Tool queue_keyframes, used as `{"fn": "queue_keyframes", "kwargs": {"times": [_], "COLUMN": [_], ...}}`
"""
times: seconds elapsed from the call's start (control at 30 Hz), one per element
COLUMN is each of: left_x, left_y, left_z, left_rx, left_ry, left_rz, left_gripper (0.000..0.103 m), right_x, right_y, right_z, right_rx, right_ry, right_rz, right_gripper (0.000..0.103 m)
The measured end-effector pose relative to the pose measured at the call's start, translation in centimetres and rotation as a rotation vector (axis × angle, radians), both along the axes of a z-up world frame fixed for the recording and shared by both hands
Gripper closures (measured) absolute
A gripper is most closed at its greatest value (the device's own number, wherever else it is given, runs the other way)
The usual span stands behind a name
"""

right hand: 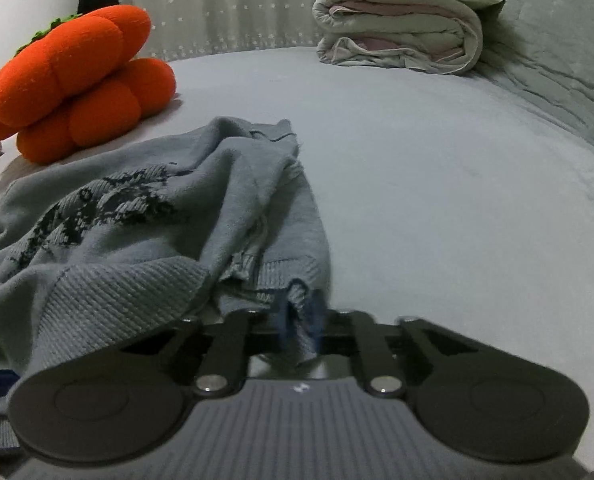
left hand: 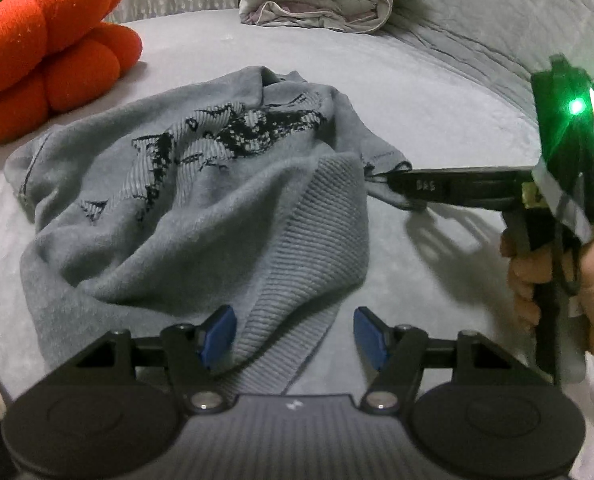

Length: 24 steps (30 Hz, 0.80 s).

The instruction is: Fold clothes

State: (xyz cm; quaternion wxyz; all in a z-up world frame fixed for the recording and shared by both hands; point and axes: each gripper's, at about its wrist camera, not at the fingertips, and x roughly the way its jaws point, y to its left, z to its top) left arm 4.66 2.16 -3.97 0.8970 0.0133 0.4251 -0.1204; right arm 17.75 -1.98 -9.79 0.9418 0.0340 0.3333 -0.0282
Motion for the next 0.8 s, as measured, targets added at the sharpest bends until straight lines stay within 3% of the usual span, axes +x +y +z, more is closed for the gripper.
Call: {"fn": "queue_keyframes", "kwargs": {"times": [0.03,0.17,0.23,0.3,0.47,0.8], "left_x": [0.0,-0.1,0.0,0.1,-0.3,-2.5], "left_y": [-0.1,0.0,0.3,0.8,1.9,3.4], "left_z": [0.0,-0.3,-0.2,0.2,1.4,3.3], "left_rx": [0.007,0.046,0.045,0.029,-0.045,-0.140], "left_ry": [-0.006,-0.034,-0.040,-0.045,-0.072,-0.126], "left_rz": [0.001,0.004,0.016,0.030,0.043,-0.027], "left_gripper": [0.038,0.056,0.069,0.089,0.091,0.092], "right_x": [-0.1,-0.4,-0.5,-0.8,-1.6,-3.7], "right_y": [-0.1,-0.3,-0.4,-0.7,-2.0,-5.1], "right_z": [0.2,1.0,1.5,2.0,3.2,4.5], "right_rx": [0.009,0.012,-0.006,-0.014,-0.036,-0.105], "right_ry": [-0.004,-0.027,-0.046,-0.066,-0.111,-0.161], "right_rz": [-0.006,-0.027,-0.038,-0.050,-0.089,-0.145], "right_gripper": [0.097,0.098,0.098,0.098,0.098,0.098]}}
